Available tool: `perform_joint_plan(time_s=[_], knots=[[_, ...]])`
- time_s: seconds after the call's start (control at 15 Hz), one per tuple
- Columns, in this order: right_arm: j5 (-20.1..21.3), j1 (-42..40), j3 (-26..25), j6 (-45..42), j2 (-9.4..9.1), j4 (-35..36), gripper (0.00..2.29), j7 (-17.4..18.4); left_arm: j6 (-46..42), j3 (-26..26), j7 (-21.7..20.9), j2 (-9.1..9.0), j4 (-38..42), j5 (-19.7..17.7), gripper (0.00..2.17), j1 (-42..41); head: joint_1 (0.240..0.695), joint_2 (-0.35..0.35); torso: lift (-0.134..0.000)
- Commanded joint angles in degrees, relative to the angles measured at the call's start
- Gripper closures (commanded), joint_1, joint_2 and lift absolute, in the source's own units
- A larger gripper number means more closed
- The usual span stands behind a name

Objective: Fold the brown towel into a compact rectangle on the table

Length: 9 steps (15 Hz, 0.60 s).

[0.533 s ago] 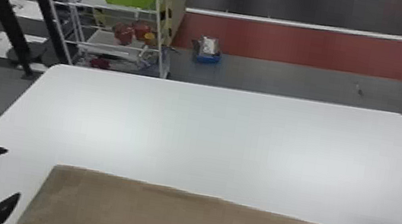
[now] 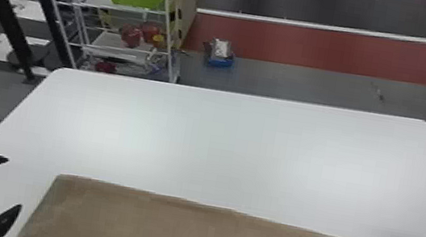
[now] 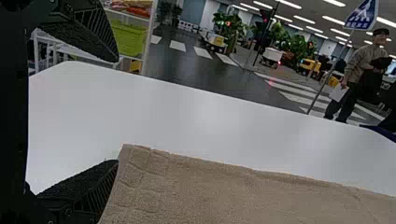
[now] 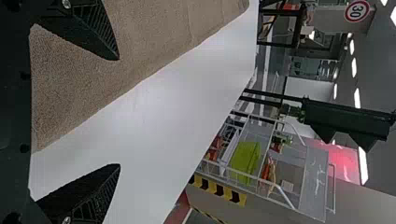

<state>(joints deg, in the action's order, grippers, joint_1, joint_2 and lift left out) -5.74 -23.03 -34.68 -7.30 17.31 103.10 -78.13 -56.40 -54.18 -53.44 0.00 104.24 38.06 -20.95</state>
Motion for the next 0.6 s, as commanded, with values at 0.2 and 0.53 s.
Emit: perform_joint_plan(time_s=[0.2,0.53], knots=[[0.03,0.00,0.13,-0.12,0.00,0.00,0.05,-0.19,-0.24,-0.05,0.00,-0.15,0.00,0.00,0.12,-0.24,0.695,0.095,-0.134],[1.87,0.61,1.98,-1.00,0.00,-0.71,0.05,-0.19,-0.59,0.39,0.00,-0.15,-0.09,0.00,0.12,-0.32,0.695,0.097,-0.134]])
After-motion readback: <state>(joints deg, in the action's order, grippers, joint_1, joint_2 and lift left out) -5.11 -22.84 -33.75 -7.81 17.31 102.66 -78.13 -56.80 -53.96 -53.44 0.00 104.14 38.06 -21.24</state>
